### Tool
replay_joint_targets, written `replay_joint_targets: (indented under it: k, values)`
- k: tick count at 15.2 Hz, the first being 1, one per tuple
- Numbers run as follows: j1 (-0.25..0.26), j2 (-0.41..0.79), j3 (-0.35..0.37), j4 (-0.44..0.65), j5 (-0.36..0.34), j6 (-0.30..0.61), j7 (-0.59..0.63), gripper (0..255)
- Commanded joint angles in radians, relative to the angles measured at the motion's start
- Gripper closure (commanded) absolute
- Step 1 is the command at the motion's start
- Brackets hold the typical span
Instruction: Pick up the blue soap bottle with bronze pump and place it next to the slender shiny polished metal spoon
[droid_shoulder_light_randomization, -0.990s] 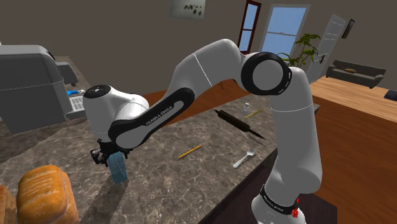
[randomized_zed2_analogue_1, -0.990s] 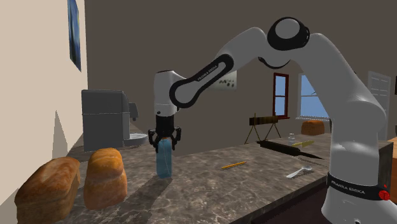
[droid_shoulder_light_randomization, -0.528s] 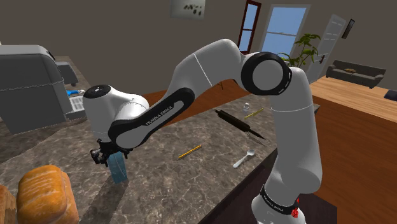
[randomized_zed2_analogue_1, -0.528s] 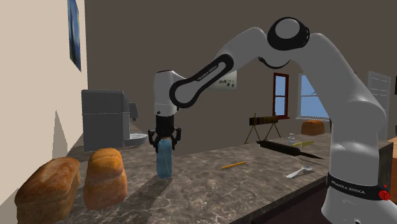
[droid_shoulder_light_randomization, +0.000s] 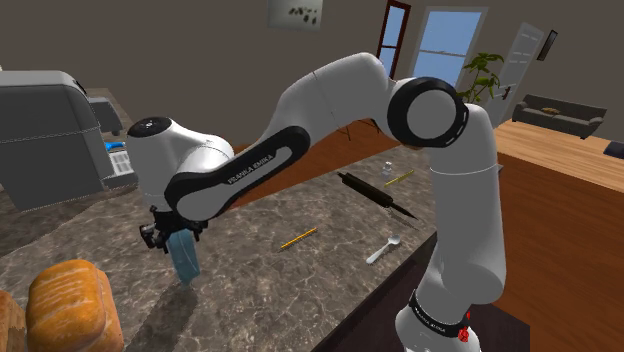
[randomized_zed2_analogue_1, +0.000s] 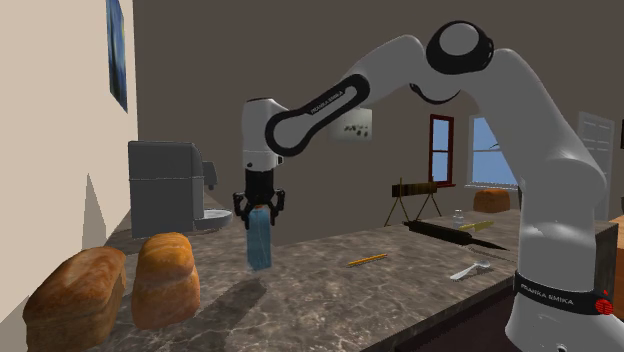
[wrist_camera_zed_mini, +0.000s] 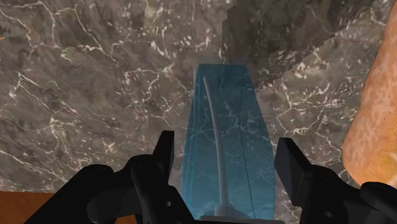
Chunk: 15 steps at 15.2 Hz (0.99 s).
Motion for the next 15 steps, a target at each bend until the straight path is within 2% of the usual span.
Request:
replay_joint_targets:
  k: [1, 15]
  values:
    - [-0.002, -0.011, 0.005, 0.013, 0.010, -0.022, -0.009, 255]
    - [-0.012, -0.079, 0.032, 0.109, 0.071, -0.172, -0.066, 255]
